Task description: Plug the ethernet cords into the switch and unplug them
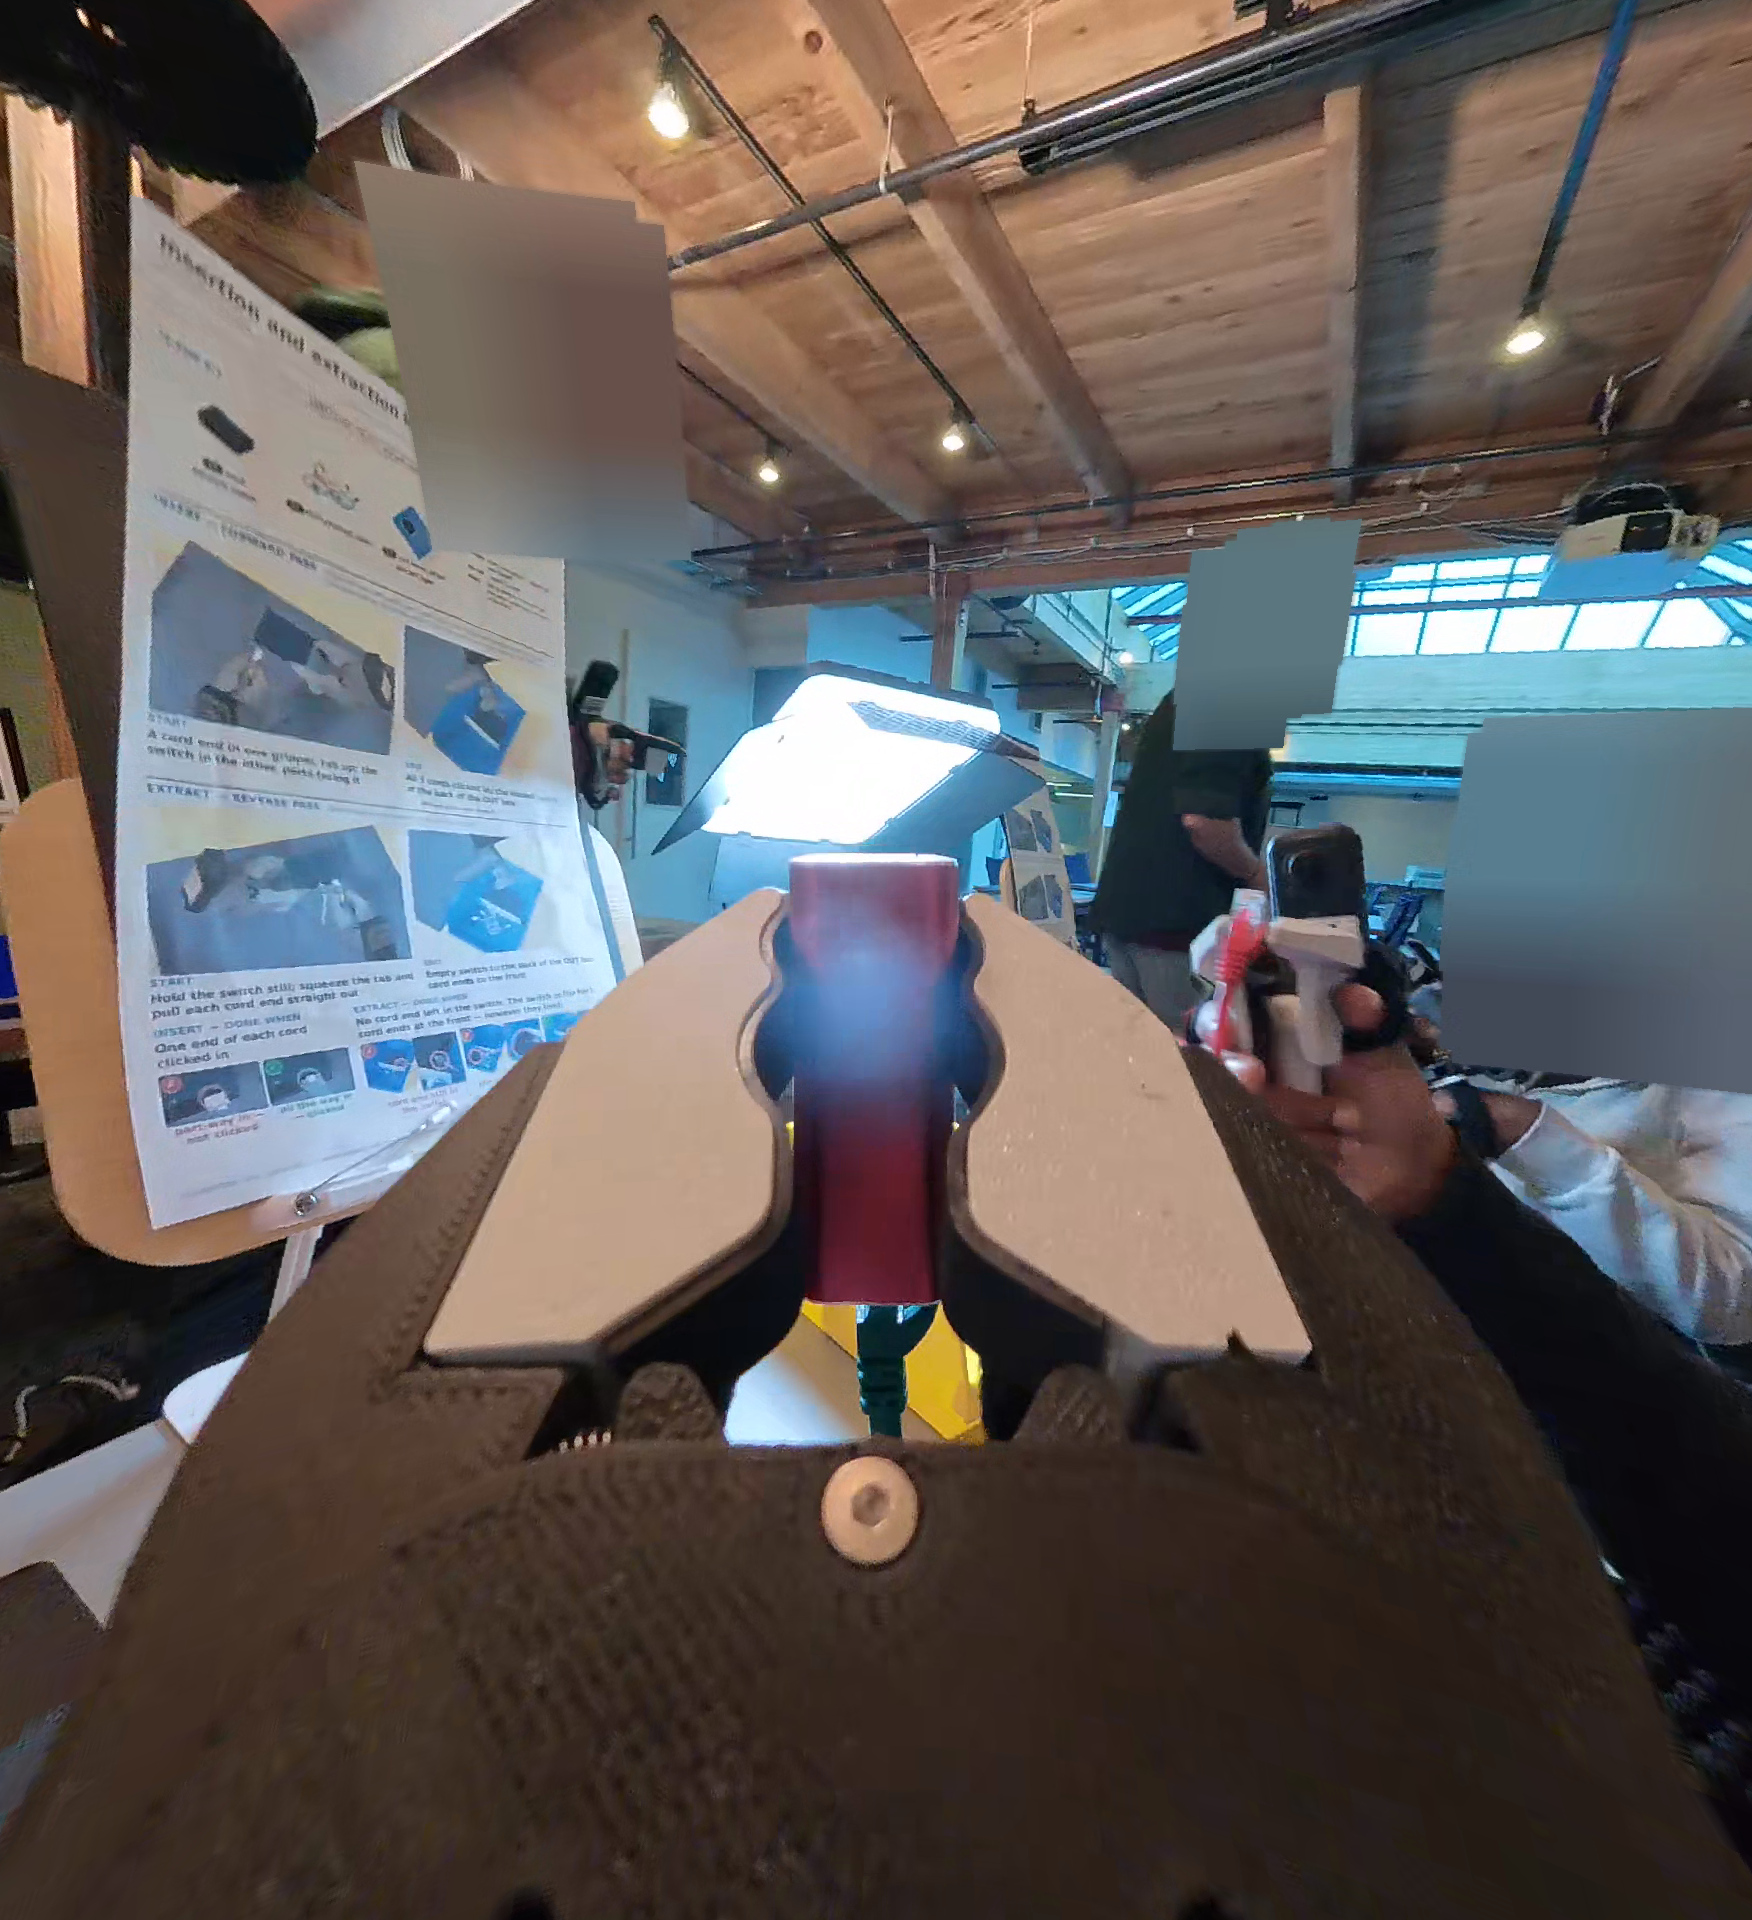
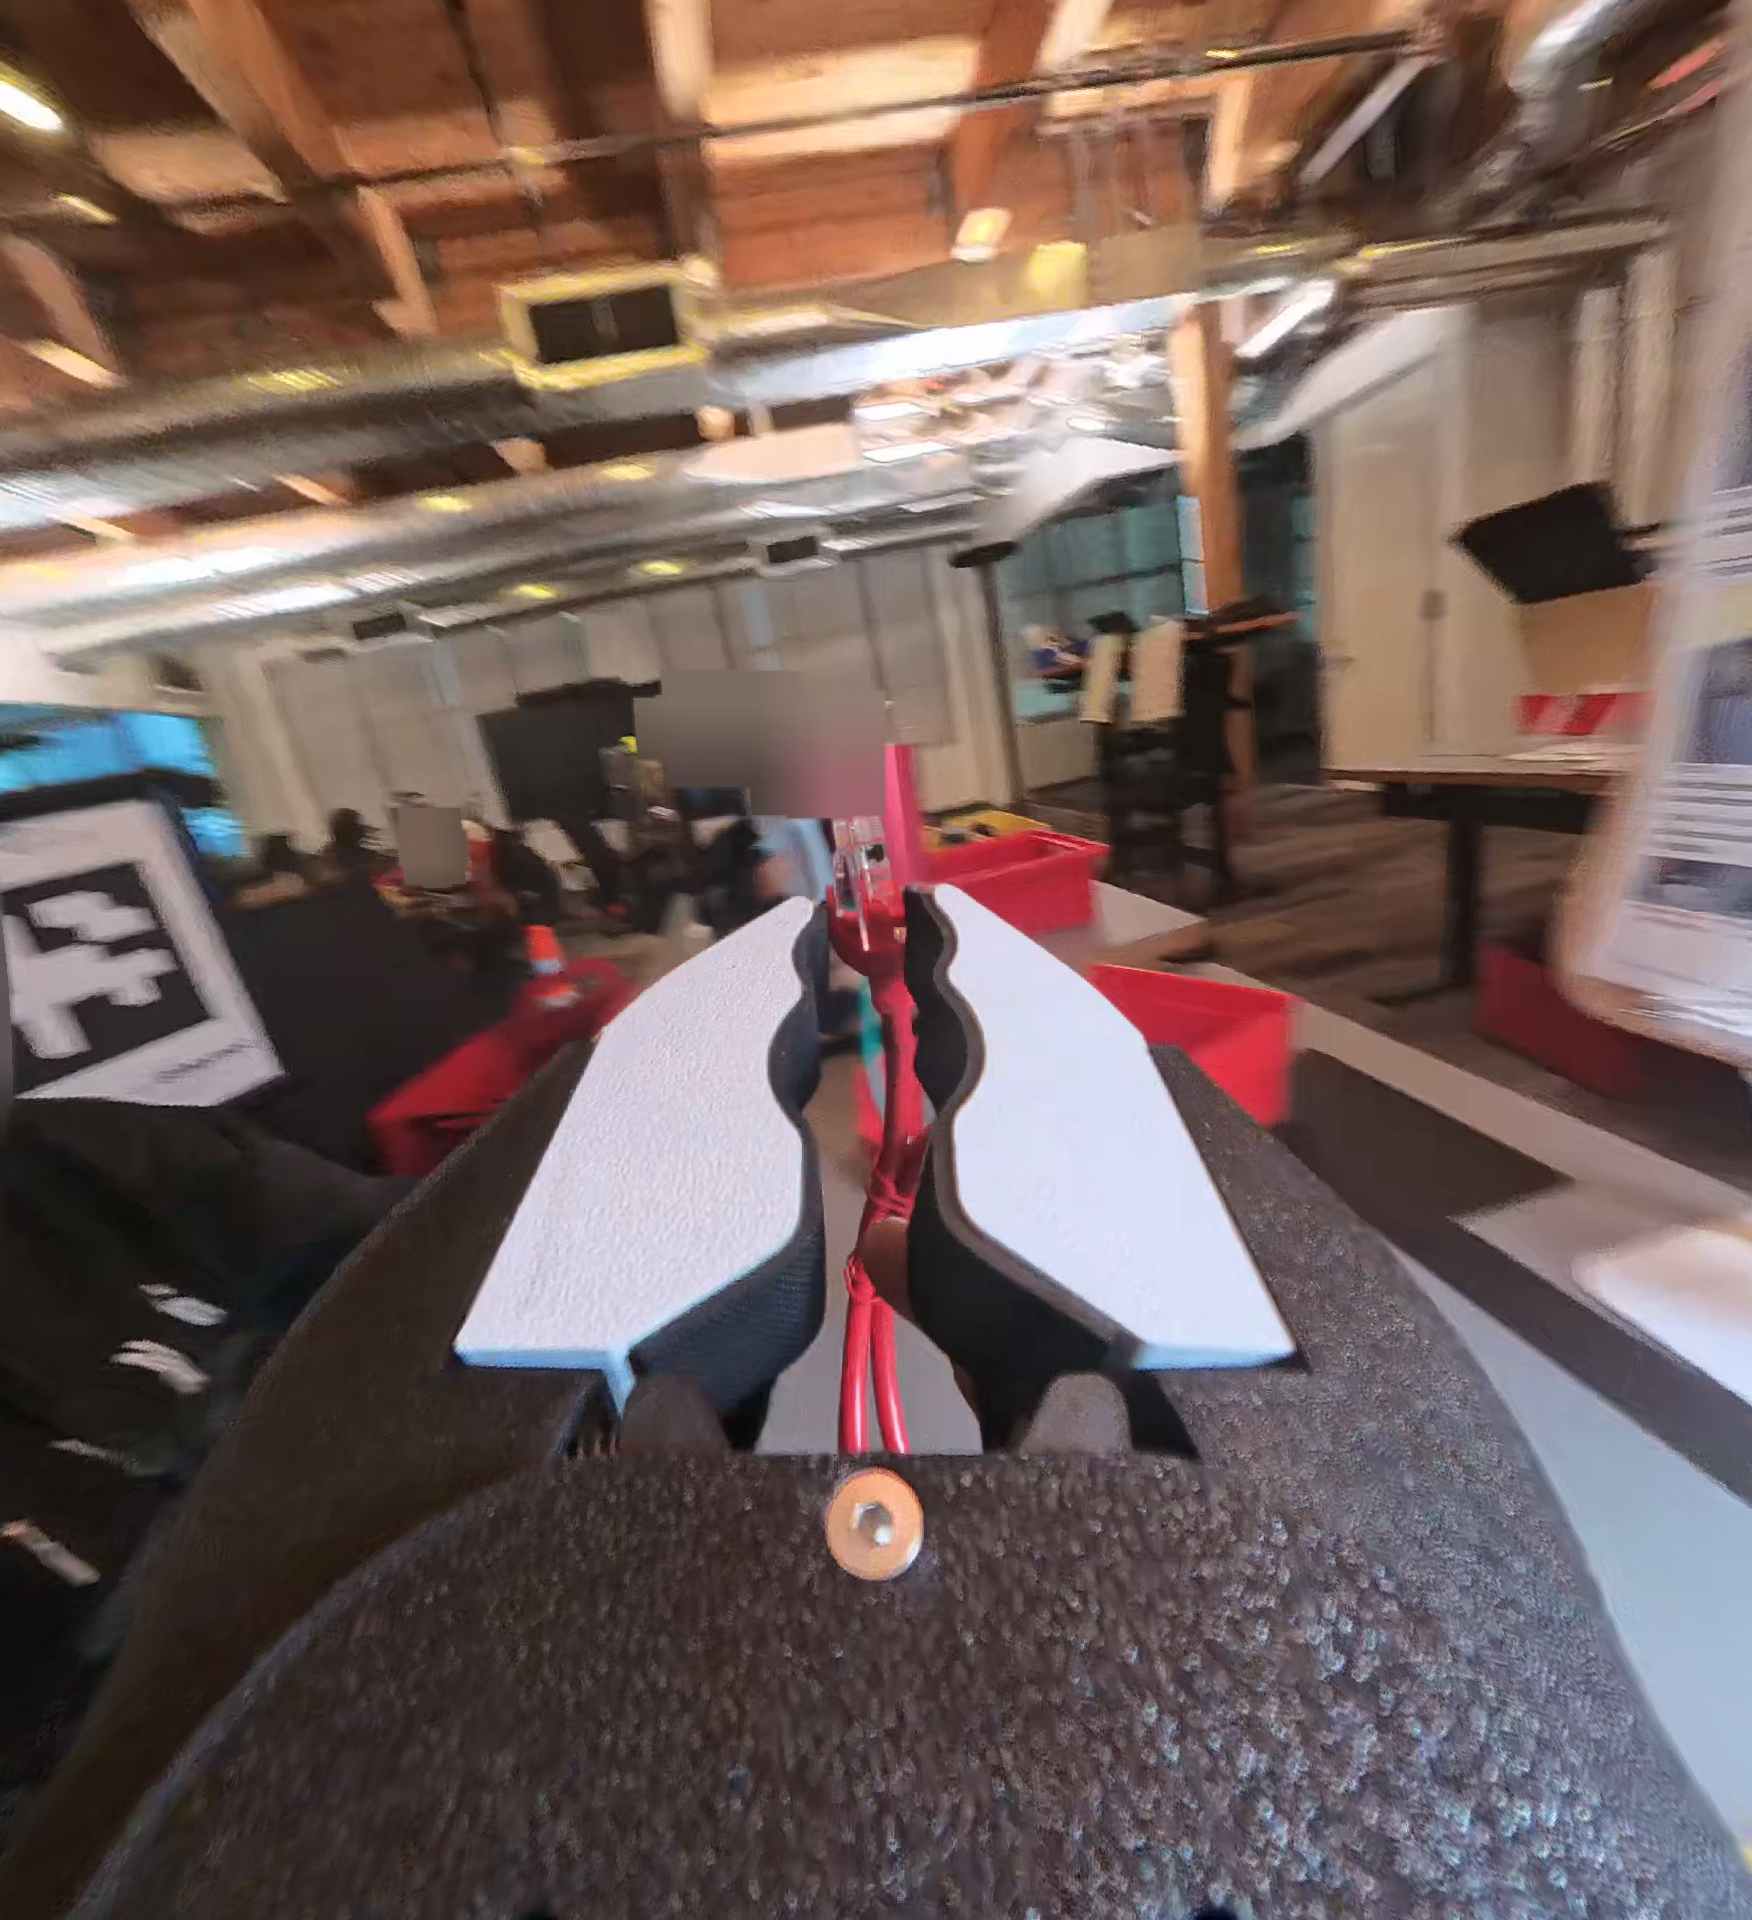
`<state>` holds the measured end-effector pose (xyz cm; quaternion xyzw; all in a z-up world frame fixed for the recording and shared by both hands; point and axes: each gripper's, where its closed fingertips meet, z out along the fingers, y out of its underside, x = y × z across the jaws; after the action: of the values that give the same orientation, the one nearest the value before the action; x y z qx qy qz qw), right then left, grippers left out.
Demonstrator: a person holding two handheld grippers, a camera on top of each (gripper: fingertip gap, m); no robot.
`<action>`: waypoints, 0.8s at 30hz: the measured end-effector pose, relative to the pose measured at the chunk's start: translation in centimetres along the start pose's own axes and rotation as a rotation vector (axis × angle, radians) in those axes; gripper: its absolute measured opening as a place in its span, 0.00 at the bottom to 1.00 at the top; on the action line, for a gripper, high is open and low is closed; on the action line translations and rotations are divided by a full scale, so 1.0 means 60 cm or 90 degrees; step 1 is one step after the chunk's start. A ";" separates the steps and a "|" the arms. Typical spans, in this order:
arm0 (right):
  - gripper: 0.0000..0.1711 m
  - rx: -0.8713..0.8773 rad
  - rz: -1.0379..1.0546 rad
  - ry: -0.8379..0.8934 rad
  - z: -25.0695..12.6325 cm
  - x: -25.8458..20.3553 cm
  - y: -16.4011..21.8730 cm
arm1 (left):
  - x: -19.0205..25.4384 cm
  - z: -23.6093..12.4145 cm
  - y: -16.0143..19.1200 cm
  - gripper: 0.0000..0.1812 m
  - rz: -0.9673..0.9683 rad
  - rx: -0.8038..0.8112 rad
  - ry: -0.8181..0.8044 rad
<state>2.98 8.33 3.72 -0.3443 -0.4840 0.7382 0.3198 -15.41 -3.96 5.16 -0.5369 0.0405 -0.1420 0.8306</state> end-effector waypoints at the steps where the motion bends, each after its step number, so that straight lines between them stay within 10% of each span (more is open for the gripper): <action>1: 0.08 -0.016 -0.023 0.052 -0.019 0.028 -0.008 | 0.001 0.003 0.005 0.15 -0.004 -0.003 0.003; 14: 0.08 -0.313 -0.162 0.638 -0.257 0.394 0.153 | 0.051 0.036 0.052 0.15 -0.013 -0.029 0.103; 20: 0.23 -0.433 -0.190 0.791 -0.317 0.406 0.144 | 0.065 0.046 0.070 0.15 -0.004 -0.052 0.118; 24: 0.20 -0.329 -0.282 0.691 -0.231 0.338 0.074 | 0.073 0.051 0.077 0.15 -0.010 -0.059 0.130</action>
<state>2.39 30.08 -8.53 -0.6270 -0.4752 0.2351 0.5708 -9.69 -0.74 2.65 -0.5576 0.1267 -0.2005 0.7955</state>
